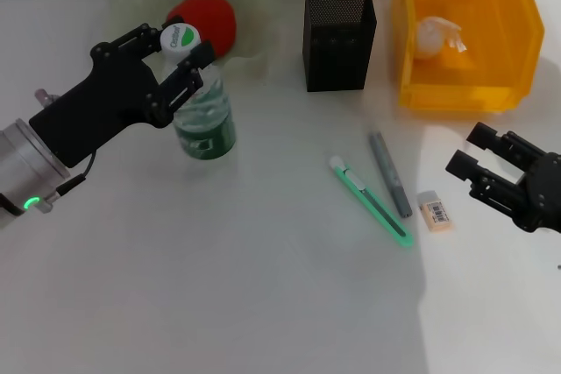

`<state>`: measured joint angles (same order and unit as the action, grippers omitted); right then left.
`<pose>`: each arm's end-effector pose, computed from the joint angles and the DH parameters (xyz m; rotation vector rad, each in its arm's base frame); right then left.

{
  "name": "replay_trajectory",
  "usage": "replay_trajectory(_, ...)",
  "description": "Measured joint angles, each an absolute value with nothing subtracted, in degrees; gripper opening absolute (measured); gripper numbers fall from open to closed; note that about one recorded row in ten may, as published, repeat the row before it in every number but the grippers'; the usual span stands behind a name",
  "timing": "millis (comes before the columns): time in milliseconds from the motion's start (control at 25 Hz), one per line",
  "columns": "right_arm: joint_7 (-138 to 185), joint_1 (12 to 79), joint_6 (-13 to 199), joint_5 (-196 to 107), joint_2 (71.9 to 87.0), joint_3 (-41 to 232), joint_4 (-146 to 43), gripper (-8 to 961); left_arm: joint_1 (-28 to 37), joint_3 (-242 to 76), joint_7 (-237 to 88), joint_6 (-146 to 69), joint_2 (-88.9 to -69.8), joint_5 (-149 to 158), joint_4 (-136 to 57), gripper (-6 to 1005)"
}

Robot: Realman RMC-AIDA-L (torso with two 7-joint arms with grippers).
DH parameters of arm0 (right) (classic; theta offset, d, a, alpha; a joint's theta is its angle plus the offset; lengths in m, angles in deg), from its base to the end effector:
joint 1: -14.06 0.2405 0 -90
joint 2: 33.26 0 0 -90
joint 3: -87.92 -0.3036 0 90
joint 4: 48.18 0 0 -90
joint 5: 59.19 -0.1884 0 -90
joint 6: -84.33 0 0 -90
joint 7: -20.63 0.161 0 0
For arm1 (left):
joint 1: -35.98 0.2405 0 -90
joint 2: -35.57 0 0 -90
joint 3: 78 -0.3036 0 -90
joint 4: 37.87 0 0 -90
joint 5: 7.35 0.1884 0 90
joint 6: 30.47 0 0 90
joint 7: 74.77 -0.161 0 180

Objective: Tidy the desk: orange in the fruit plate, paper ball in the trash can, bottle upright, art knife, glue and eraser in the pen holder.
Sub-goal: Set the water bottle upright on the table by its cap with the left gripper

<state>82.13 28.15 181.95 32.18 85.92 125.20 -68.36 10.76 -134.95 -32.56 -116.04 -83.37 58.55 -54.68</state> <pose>0.3268 0.2466 -0.0314 -2.2669 0.7744 1.2010 -0.2754 0.3300 -0.0401 -2.2194 -0.3215 -1.1034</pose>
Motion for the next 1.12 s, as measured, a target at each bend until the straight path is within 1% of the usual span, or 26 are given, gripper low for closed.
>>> replay_trajectory(200, 81.4, 28.7, 181.5, 32.1, 85.94, 125.2, -66.9, 721, 9.8, -134.9, -36.0, -115.0, -83.58, 57.7, -52.2, 450)
replay_trajectory(440, 79.4, 30.0, 180.8, 32.0, 86.1, 125.0, -64.4, 721, 6.9, -134.8, -40.2, -113.8, -83.61, 54.6, -46.9, 450)
replay_trajectory(1120, 79.0, 30.9, 180.4, 31.9, 86.1, 125.0, -63.5, 721, 6.8, -134.7, -40.9, -112.2, -83.6, 51.2, -44.8, 450)
